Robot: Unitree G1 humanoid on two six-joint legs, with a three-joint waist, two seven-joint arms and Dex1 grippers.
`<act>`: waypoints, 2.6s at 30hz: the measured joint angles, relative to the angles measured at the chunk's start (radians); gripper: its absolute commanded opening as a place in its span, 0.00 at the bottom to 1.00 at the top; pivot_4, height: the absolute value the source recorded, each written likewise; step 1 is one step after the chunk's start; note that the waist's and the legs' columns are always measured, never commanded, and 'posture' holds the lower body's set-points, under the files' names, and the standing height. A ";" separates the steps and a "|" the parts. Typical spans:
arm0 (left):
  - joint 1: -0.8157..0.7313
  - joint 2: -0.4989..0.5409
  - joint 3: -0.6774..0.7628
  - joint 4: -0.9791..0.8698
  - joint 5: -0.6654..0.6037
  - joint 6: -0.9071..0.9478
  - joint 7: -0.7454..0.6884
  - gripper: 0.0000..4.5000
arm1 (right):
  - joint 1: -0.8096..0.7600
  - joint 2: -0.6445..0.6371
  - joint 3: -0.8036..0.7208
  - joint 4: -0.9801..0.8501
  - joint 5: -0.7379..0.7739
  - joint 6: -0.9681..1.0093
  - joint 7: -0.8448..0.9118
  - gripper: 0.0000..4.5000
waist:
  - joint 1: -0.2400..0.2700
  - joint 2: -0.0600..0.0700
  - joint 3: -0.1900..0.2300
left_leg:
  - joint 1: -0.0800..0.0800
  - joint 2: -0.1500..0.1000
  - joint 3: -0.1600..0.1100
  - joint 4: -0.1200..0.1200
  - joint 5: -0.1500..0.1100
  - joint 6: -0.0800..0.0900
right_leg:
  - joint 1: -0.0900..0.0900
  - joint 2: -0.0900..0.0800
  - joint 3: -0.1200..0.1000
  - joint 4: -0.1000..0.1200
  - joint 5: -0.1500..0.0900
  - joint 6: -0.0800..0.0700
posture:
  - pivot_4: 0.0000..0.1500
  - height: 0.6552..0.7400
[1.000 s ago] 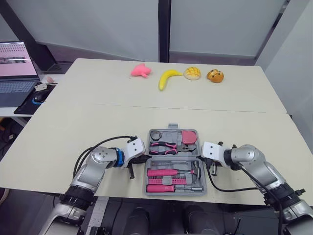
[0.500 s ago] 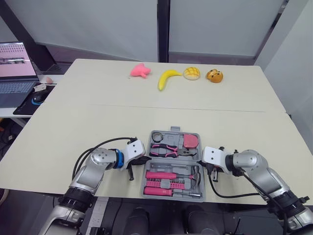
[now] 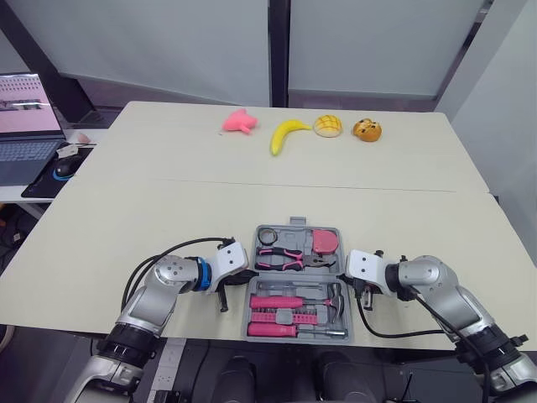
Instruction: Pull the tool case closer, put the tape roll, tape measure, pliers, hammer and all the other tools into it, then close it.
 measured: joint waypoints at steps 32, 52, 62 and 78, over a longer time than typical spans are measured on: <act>-0.027 -0.002 -0.010 0.043 0.003 -0.034 0.001 0.00 | -0.005 -0.007 0.000 0.008 0.000 -0.004 0.003 0.00 | 0.002 0.000 0.000 | 0.001 0.000 0.000 0.000 0.000 0.000 | 0.001 0.000 0.000 0.000 0.000 0.000 | 1.00 1.00; 0.115 0.194 0.186 -0.018 -0.212 -0.160 -0.072 0.00 | -0.092 -0.112 -0.263 0.145 0.303 0.092 0.049 0.25 | -0.014 0.001 0.000 | -0.001 0.000 0.000 -0.001 0.000 0.000 | 0.000 -0.001 0.000 -0.001 0.000 0.000 | 1.00 1.00; 0.231 0.148 0.085 -0.318 -0.340 -0.120 -0.166 0.00 | -0.263 -0.020 -0.431 0.310 0.646 0.620 0.045 0.72 | -0.018 0.002 0.001 | -0.001 0.000 0.001 -0.001 0.000 0.000 | 0.000 0.000 0.001 -0.001 0.000 0.000 | 1.00 1.00; 0.173 0.006 -0.116 -0.108 -0.154 -0.252 -0.086 0.00 | -0.310 0.066 -0.411 0.522 0.666 0.628 -0.017 0.99 | -0.021 0.003 0.001 | 0.000 0.000 0.001 -0.001 0.000 0.000 | 0.000 0.000 0.002 -0.001 0.000 0.001 | 1.00 1.00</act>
